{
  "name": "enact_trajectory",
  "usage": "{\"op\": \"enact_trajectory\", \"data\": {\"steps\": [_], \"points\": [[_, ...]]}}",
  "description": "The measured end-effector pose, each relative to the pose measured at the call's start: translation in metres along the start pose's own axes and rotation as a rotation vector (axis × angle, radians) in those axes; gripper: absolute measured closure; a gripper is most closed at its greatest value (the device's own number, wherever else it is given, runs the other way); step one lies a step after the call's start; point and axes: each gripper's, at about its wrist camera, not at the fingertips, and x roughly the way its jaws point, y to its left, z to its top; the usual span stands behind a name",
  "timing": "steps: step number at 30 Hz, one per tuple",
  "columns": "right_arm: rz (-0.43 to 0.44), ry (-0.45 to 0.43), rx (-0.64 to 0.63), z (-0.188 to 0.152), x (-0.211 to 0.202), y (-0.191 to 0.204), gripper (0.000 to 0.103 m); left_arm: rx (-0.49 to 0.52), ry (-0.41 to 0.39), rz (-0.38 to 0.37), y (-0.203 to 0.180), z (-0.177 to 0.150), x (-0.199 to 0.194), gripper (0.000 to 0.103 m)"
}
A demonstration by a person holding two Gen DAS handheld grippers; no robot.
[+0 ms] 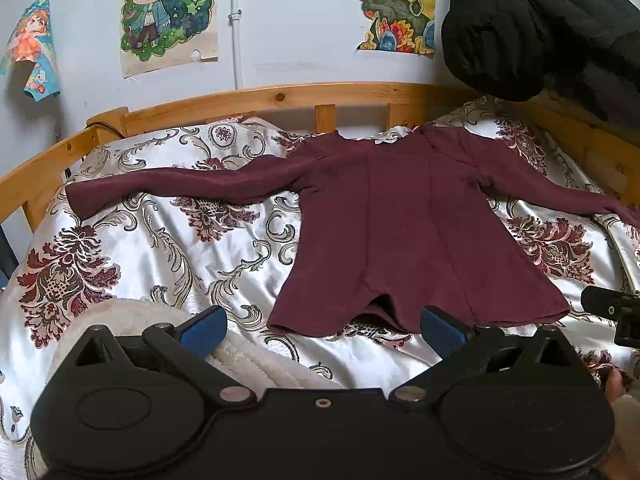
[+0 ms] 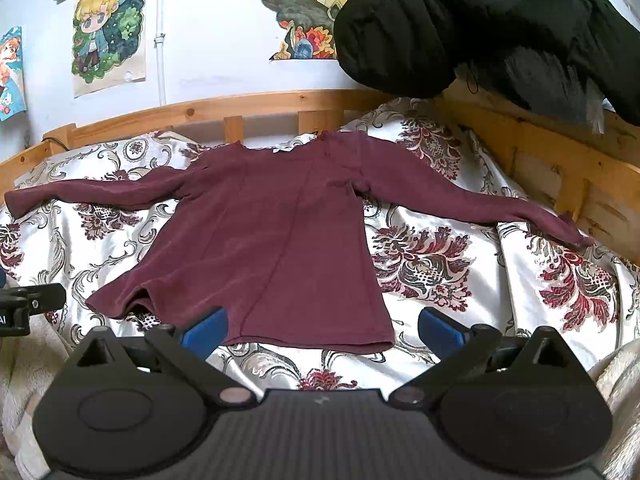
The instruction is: Fold small clothes
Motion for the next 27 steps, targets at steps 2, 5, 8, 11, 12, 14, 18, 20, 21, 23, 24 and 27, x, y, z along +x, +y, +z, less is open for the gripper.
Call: {"op": "enact_trajectory", "data": {"steps": [2,5,8,11,12,14,18,20,21,23,24,27], "points": [[0.0,0.001,0.001,0.0,0.0001,0.0001,0.0,0.0,0.0,0.0,0.0,0.0,0.0,0.001],[0.001,0.001,0.002,-0.0003,0.0001,-0.0002,0.0,-0.001,0.001,0.0,-0.0001,-0.0003,0.0,0.001],[0.001,0.002,0.003,-0.0002,0.0005,-0.0006,0.0,-0.001,0.001,-0.001,0.0001,-0.0002,0.0002,0.001],[0.001,0.004,0.006,-0.0005,0.0004,-0.0007,0.0,-0.001,0.002,-0.002,0.0005,0.0003,0.0002,0.001],[0.001,0.005,0.008,-0.0004,0.0001,-0.0006,0.0,-0.001,0.002,-0.002,0.0005,0.0004,0.0002,0.001],[0.001,0.007,0.012,-0.0009,-0.0002,-0.0002,0.0,-0.002,0.003,-0.001,0.0005,0.0005,0.0002,0.001],[0.003,0.009,0.018,-0.0006,0.0002,-0.0019,0.0,-0.002,0.004,-0.002,0.0006,0.0006,0.0002,0.001],[0.003,0.009,0.018,-0.0006,0.0001,-0.0018,0.0,-0.002,0.004,-0.002,0.0007,0.0008,0.0002,0.001],[0.003,0.01,0.017,-0.0005,0.0003,-0.002,0.0,-0.002,0.004,-0.002,0.0007,0.0008,0.0002,0.001],[0.003,0.009,0.017,-0.0005,0.0003,-0.0021,0.0,-0.003,0.004,-0.002,0.0007,0.0006,0.0003,0.001],[0.003,0.01,0.017,-0.0005,0.0003,-0.0021,0.0,-0.003,0.004,-0.002,0.0008,0.0009,0.0003,0.001],[0.003,0.01,0.018,-0.0003,0.0003,-0.0021,0.0,-0.003,0.005,-0.002,0.0007,0.0009,0.0003,0.001]]}}
